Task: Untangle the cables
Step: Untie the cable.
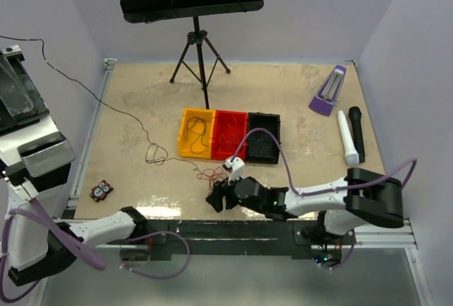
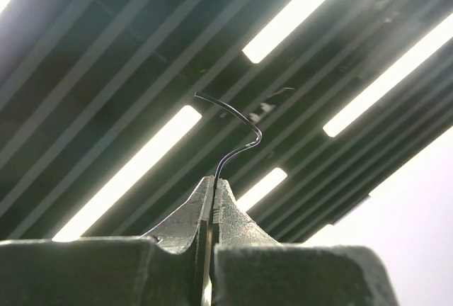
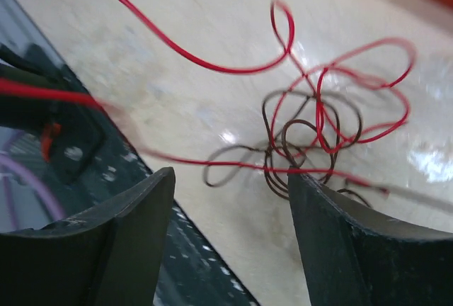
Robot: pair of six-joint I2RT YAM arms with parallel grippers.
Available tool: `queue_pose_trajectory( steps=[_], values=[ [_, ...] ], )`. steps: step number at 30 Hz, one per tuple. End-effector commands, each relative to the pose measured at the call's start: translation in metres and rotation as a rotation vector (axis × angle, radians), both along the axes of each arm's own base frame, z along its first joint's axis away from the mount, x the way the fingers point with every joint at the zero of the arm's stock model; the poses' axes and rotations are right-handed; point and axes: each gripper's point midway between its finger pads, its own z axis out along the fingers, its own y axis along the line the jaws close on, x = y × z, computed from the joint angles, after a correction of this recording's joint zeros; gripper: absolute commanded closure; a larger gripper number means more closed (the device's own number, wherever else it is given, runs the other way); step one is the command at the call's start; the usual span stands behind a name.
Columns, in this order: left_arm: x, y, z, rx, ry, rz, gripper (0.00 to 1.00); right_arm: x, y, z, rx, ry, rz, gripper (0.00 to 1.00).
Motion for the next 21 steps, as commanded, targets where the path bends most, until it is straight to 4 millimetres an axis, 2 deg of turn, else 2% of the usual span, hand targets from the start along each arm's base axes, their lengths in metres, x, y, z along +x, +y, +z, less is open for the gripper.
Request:
queue_pose_trajectory(
  steps=[1, 3, 8, 11, 16, 19, 20, 21],
  values=[
    [0.031, -0.026, -0.027, 0.116, 0.133, 0.007, 1.00, 0.011, 0.019, 0.091, 0.147, -0.122, 0.007, 0.29],
    [0.038, -0.035, -0.041, 0.158, 0.163, -0.009, 1.00, 0.011, 0.022, 0.123, 0.195, -0.155, 0.025, 0.27],
    [0.060, -0.057, -0.076, 0.249, 0.273, -0.055, 1.00, 0.003, 0.024, 0.175, 0.272, -0.218, 0.089, 0.25],
    [0.067, -0.065, -0.093, 0.284, 0.308, -0.071, 1.00, 0.002, 0.026, 0.209, 0.327, -0.289, 0.120, 0.25],
    [0.072, -0.073, -0.104, 0.318, 0.336, -0.091, 1.00, 0.013, 0.037, 0.267, 0.389, -0.444, 0.114, 0.24],
    [0.070, -0.073, -0.104, 0.322, 0.335, -0.102, 1.00, 0.021, 0.057, 0.283, 0.378, -0.516, 0.117, 0.23],
    [0.070, -0.074, -0.104, 0.327, 0.335, -0.105, 1.00, 0.025, 0.065, 0.276, 0.341, -0.534, 0.123, 0.23],
    [0.069, -0.075, -0.104, 0.334, 0.334, -0.111, 1.00, 0.032, 0.071, 0.279, 0.321, -0.556, 0.107, 0.22]
  ],
)
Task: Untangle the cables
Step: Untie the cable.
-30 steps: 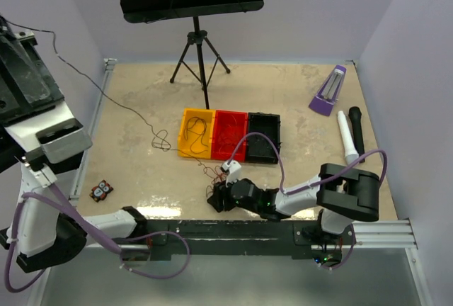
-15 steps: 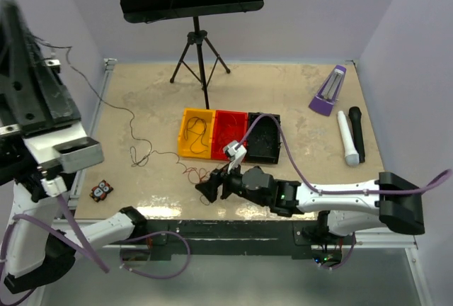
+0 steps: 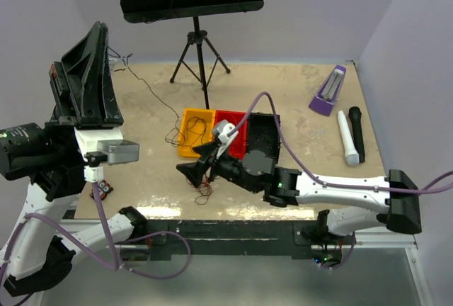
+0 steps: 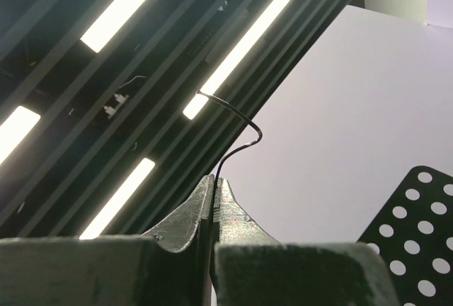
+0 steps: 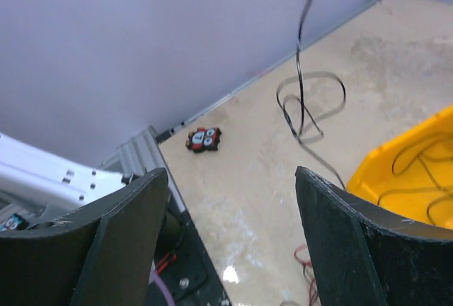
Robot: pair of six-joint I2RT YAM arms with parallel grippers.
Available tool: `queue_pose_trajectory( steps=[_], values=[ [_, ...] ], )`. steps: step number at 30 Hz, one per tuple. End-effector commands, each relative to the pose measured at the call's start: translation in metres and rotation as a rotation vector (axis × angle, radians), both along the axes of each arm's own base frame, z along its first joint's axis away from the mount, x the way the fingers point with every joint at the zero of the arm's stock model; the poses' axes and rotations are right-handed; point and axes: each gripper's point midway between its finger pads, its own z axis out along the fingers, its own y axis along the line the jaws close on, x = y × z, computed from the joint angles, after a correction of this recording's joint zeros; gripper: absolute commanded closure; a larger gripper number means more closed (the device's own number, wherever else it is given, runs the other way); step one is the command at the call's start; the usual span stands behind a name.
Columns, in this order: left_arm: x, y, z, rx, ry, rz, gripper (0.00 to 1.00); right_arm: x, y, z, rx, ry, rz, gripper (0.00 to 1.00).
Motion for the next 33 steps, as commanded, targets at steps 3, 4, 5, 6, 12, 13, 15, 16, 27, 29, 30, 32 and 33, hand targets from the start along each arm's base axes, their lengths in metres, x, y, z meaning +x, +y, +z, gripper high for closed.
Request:
queue_pose_trajectory(
  steps=[3, 4, 5, 6, 12, 13, 15, 16, 27, 29, 30, 32, 33],
  values=[
    [-0.018, 0.004, 0.006, 0.006, -0.023, -0.048, 1.00, 0.037, 0.038, 0.015, -0.084, -0.194, -0.072, 0.22],
    [-0.019, 0.004, 0.006, 0.011, -0.020, -0.053, 1.00, 0.041, 0.043, 0.010, -0.100, -0.203, -0.064, 0.22],
    [-0.020, 0.004, 0.007, 0.015, -0.023, -0.055, 1.00, 0.046, 0.046, 0.009, -0.103, -0.212, -0.060, 0.22],
    [-0.021, 0.004, 0.007, 0.015, -0.025, -0.056, 1.00, 0.048, 0.051, 0.006, -0.102, -0.215, -0.037, 0.23],
    [-0.025, 0.006, 0.011, 0.012, -0.040, -0.050, 1.00, 0.057, 0.069, -0.010, -0.120, -0.201, 0.019, 0.30],
    [-0.027, 0.007, 0.012, 0.011, -0.045, -0.051, 1.00, 0.058, 0.072, -0.013, -0.126, -0.201, 0.021, 0.31],
    [-0.028, 0.008, 0.012, 0.009, -0.048, -0.053, 1.00, 0.061, 0.075, -0.015, -0.127, -0.199, 0.024, 0.34],
    [-0.028, 0.008, 0.012, 0.008, -0.049, -0.053, 1.00, 0.062, 0.077, -0.015, -0.127, -0.201, 0.029, 0.36],
    [-0.023, 0.007, 0.005, 0.010, -0.030, -0.043, 1.00, 0.065, 0.062, 0.023, -0.064, -0.231, 0.000, 0.76],
    [-0.020, 0.006, 0.000, 0.011, -0.017, -0.044, 1.00, 0.063, 0.054, 0.032, -0.044, -0.233, -0.011, 0.82],
    [-0.018, 0.005, -0.004, 0.013, -0.004, -0.047, 1.00, 0.062, 0.050, 0.036, -0.035, -0.235, -0.016, 0.83],
    [-0.013, 0.003, -0.012, 0.016, 0.023, -0.054, 1.00, 0.062, 0.039, 0.050, -0.007, -0.238, -0.038, 0.89],
    [-0.009, 0.000, -0.019, 0.019, 0.045, -0.061, 1.00, 0.062, 0.034, 0.054, 0.003, -0.239, -0.051, 0.92]
  ],
)
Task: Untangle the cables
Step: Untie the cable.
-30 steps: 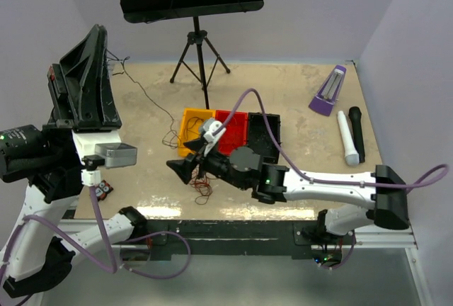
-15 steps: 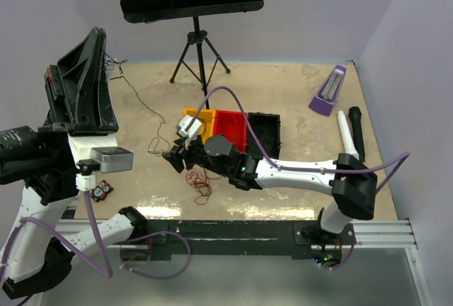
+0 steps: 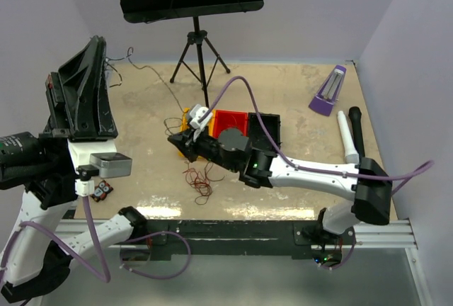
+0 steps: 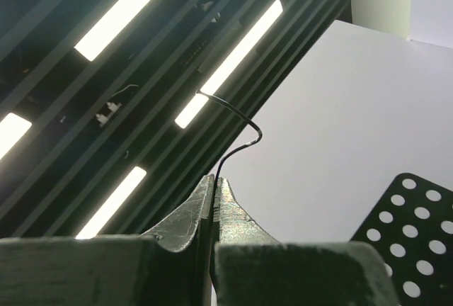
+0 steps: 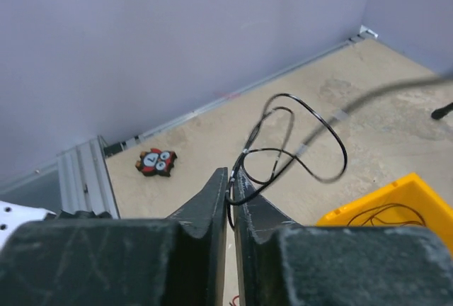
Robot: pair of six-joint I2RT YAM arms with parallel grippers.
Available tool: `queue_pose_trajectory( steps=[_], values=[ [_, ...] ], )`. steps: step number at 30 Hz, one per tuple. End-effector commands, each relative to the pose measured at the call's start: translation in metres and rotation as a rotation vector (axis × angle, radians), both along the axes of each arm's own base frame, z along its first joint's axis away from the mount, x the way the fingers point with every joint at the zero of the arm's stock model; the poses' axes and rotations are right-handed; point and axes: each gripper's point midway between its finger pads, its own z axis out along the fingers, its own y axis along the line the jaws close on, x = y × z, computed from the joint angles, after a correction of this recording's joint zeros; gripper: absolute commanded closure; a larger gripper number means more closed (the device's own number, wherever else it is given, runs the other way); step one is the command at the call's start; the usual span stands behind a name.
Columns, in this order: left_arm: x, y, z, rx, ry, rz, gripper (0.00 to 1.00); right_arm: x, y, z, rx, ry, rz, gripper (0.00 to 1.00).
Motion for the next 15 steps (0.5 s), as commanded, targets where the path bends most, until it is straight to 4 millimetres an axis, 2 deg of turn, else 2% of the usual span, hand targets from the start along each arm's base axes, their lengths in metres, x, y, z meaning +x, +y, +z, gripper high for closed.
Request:
queue_pose_trajectory(
  steps=[1, 5, 9, 10, 11, 12, 13, 14, 15],
  values=[
    [0.007, 0.000, -0.019, -0.012, 0.072, -0.028, 1.00, -0.002, -0.033, 0.063, 0.151, -0.046, -0.048, 0.95],
    [0.025, -0.011, -0.059, 0.002, 0.225, -0.088, 1.00, -0.005, -0.060, 0.089, 0.229, -0.051, -0.091, 1.00],
    [0.036, -0.036, -0.118, 0.105, 0.414, -0.196, 1.00, -0.004, -0.086, 0.111, 0.301, -0.060, -0.147, 1.00],
    [0.037, -0.045, -0.137, 0.153, 0.477, -0.235, 0.94, -0.004, -0.092, 0.117, 0.318, -0.063, -0.160, 1.00],
    [0.037, -0.053, -0.157, 0.207, 0.531, -0.263, 0.81, -0.004, -0.097, 0.120, 0.330, -0.063, -0.169, 1.00],
    [0.037, -0.063, -0.179, 0.270, 0.593, -0.295, 0.61, -0.005, -0.102, 0.124, 0.340, -0.066, -0.175, 1.00],
    [0.038, -0.070, -0.202, 0.310, 0.673, -0.331, 0.32, -0.005, -0.105, 0.126, 0.347, -0.066, -0.179, 1.00],
    [0.038, -0.075, -0.220, 0.336, 0.741, -0.360, 0.12, -0.006, -0.107, 0.127, 0.347, -0.065, -0.182, 1.00],
    [0.038, -0.080, -0.238, 0.364, 0.800, -0.384, 0.02, -0.007, -0.110, 0.129, 0.350, -0.063, -0.183, 1.00]
  ],
)
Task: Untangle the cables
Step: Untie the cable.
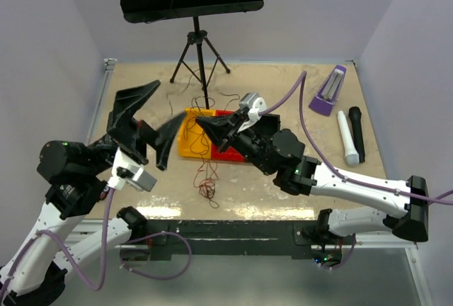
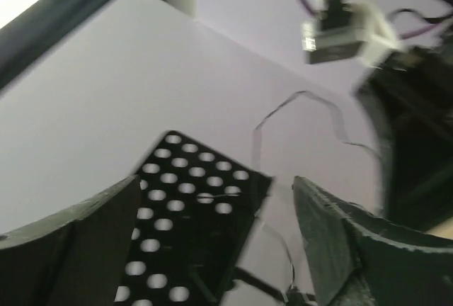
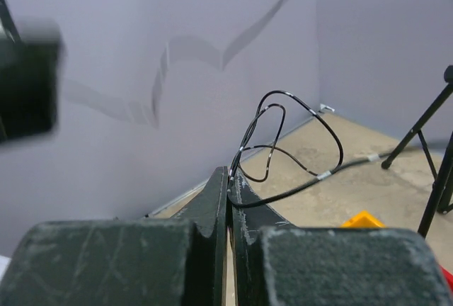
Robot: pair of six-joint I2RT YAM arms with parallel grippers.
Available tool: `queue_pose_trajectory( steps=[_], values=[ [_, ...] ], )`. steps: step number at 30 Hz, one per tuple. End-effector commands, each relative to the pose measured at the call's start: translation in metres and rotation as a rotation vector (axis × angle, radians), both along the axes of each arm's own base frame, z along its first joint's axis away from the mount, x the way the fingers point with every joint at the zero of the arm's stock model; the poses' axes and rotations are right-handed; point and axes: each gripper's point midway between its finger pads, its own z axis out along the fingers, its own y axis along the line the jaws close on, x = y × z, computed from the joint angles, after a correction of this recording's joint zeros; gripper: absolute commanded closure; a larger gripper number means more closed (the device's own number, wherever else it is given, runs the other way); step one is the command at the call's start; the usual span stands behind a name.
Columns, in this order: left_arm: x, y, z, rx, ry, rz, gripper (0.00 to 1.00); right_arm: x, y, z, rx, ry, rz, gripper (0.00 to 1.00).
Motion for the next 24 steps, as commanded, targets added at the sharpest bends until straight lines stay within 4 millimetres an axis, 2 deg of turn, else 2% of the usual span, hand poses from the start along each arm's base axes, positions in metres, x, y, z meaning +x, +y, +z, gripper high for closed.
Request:
queue_pose_trajectory(
  steps=[1, 4, 11, 13, 14, 18, 20, 23, 24],
  values=[
    [0.000, -0.031, -0.100, 0.169, 0.367, -0.176, 0.00, 0.004, -0.020, 0.017, 0.065, 0.002, -0.056, 1.00],
    [0.002, -0.031, -0.140, 0.177, 0.482, -0.179, 0.00, 0.004, -0.025, 0.014, 0.055, 0.009, -0.066, 1.00],
    [-0.026, -0.045, -0.219, 0.283, 0.725, -0.352, 0.00, 0.002, -0.031, 0.025, 0.071, 0.009, -0.068, 1.00],
    [-0.025, -0.049, -0.241, 0.315, 0.781, -0.366, 0.00, 0.002, -0.034, 0.030, 0.077, 0.007, -0.074, 1.00],
    [-0.023, -0.051, -0.260, 0.345, 0.799, -0.356, 0.00, 0.002, -0.035, 0.033, 0.082, 0.006, -0.075, 1.00],
    [-0.016, -0.047, -0.317, 0.451, 0.779, -0.303, 0.00, -0.002, -0.042, 0.048, 0.110, -0.007, -0.066, 1.00],
    [-0.022, -0.046, -0.332, 0.503, 0.761, -0.321, 0.00, -0.003, -0.047, 0.055, 0.120, -0.014, -0.072, 1.00],
    [-0.036, -0.046, -0.346, 0.593, 0.746, -0.388, 0.00, -0.004, -0.056, 0.068, 0.139, -0.028, -0.087, 1.00],
    [-0.035, -0.047, -0.350, 0.603, 0.759, -0.390, 0.00, -0.005, -0.056, 0.071, 0.141, -0.032, -0.085, 1.00]
  ],
)
